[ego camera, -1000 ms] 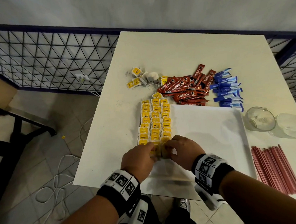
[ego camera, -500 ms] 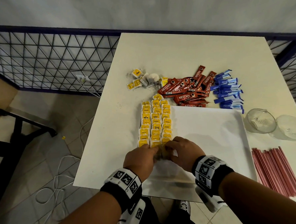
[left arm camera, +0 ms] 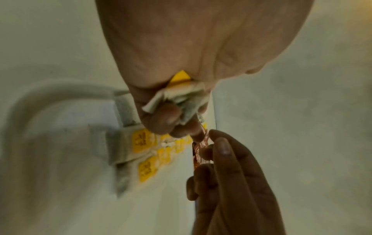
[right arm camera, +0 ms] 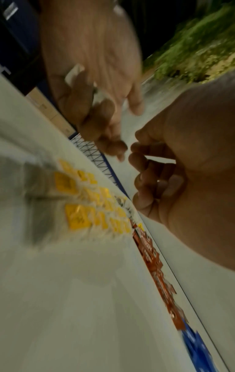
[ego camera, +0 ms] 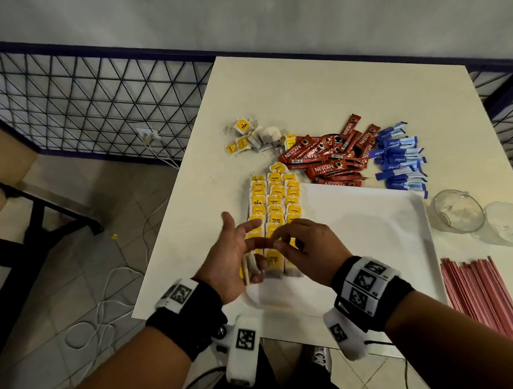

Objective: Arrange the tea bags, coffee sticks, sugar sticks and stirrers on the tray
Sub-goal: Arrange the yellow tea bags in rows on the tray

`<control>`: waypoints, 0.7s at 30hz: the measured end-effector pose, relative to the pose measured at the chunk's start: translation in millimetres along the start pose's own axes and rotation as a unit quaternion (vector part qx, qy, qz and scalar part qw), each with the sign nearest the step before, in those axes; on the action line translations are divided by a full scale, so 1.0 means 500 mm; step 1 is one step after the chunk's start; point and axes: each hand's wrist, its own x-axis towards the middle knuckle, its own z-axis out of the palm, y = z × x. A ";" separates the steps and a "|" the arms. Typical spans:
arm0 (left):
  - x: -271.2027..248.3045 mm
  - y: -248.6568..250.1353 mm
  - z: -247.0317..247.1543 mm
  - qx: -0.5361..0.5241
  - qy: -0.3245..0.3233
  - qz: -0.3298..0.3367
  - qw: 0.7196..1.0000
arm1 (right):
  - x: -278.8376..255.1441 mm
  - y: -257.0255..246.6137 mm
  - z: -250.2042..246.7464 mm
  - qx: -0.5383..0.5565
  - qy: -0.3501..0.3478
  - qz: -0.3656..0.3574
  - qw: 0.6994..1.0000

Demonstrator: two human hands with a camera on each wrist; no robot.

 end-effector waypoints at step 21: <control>-0.006 0.019 -0.009 -0.007 -0.038 -0.001 0.999 | 0.029 -0.052 -0.005 0.090 0.000 0.096 0.991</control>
